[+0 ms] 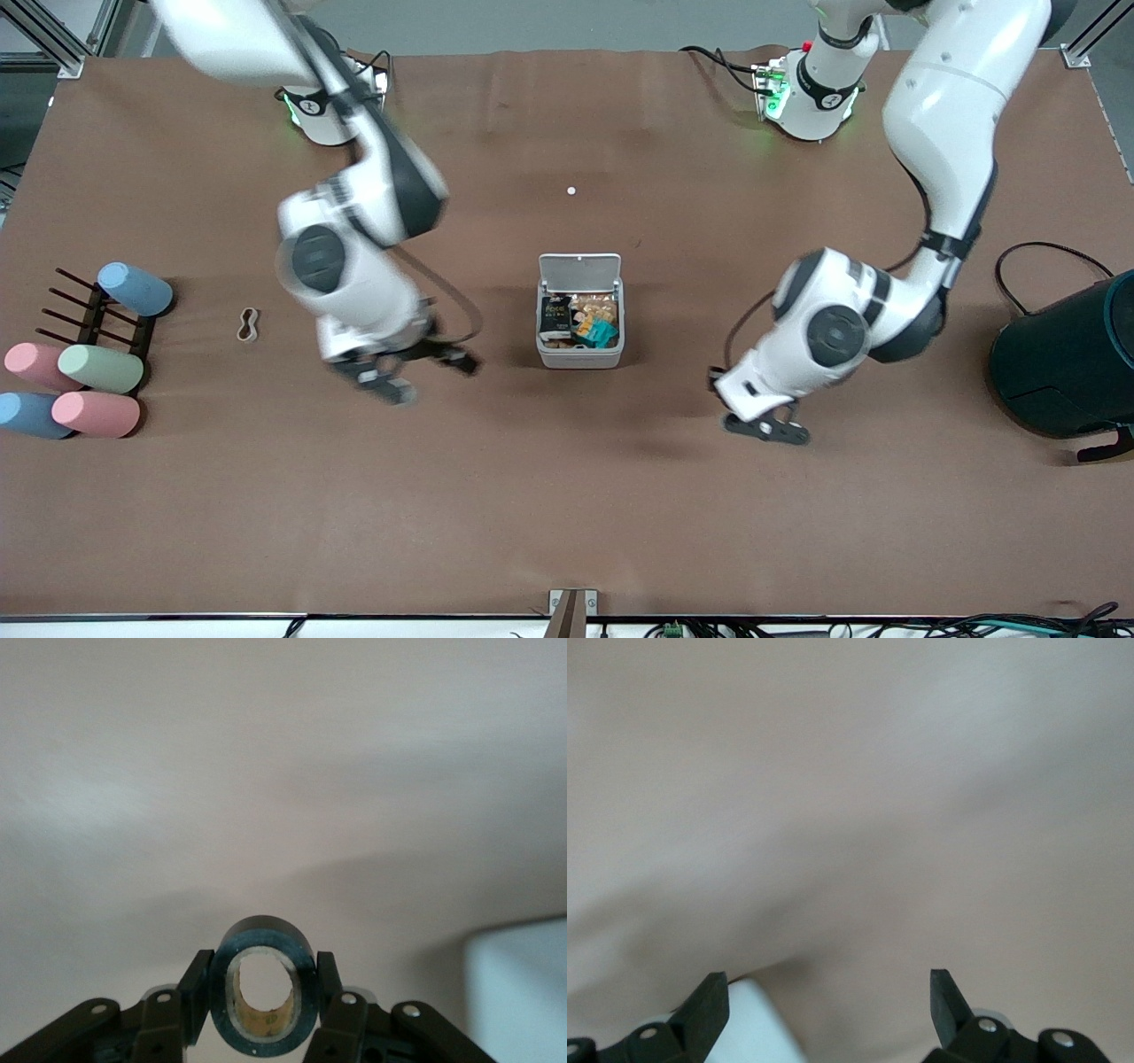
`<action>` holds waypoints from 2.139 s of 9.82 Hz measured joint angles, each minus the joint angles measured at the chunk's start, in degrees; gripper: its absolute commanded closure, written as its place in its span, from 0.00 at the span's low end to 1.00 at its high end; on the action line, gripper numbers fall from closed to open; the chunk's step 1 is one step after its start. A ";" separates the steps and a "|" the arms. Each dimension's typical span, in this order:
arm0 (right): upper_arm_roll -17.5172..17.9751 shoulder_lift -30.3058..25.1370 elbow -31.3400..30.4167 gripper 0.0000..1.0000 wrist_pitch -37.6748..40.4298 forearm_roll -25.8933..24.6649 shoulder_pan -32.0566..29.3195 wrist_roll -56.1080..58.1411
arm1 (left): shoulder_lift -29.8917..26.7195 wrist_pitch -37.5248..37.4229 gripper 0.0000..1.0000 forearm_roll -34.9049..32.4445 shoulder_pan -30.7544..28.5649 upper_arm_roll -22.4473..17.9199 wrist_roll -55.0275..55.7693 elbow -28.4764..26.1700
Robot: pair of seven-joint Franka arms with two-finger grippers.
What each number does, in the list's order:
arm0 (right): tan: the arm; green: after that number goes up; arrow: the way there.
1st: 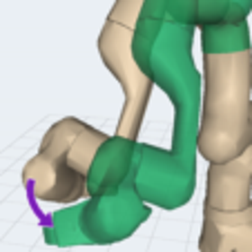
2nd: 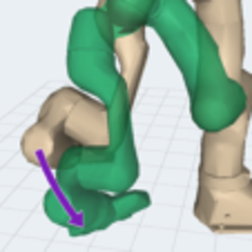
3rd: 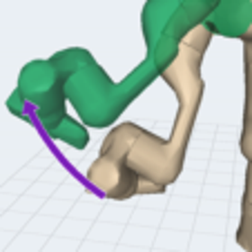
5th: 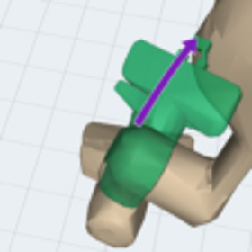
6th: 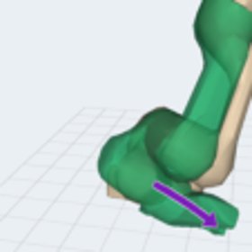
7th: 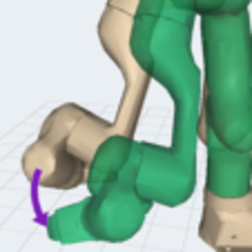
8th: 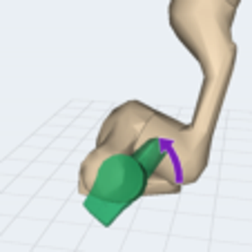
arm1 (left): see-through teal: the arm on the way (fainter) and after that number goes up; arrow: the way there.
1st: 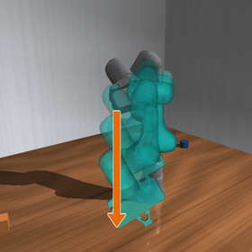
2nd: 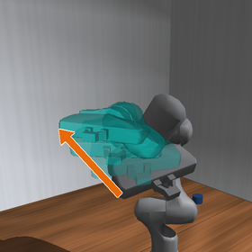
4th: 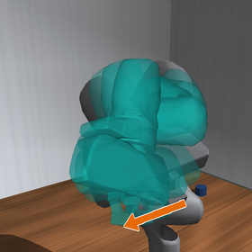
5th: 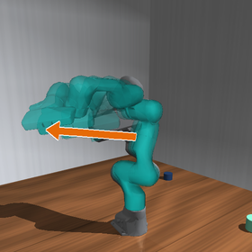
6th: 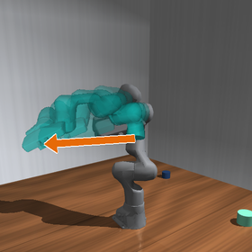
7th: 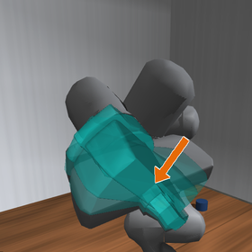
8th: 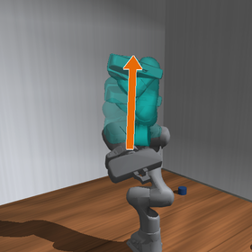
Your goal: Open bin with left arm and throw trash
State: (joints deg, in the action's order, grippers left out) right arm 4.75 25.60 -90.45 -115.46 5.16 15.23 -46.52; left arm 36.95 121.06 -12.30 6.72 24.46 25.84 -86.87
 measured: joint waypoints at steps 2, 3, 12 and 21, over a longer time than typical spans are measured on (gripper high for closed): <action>-0.13 -1.16 -5.84 0.00 1.13 -0.10 -10.53 14.23 | -0.25 -0.85 1.00 -0.01 8.27 -0.02 12.50 2.22; -0.17 -1.15 -8.53 0.00 1.02 -0.42 -15.22 21.87 | 0.34 -0.85 0.98 -0.02 11.39 -0.25 16.92 2.70; -0.01 -1.24 -35.61 0.98 -23.86 -12.12 -31.91 49.03 | 2.06 -0.85 0.00 -1.00 13.81 -0.48 24.35 3.39; 13.01 -6.48 -24.60 1.00 -17.16 -1.39 -22.38 16.45 | -20.64 -29.09 0.00 3.76 -12.26 -0.30 -7.43 7.19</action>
State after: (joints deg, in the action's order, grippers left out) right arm 17.76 19.12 -115.05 -132.62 3.78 -7.15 -30.07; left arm 16.31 91.97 -8.54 -5.54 24.16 18.41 -79.68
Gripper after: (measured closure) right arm 0.938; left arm 0.000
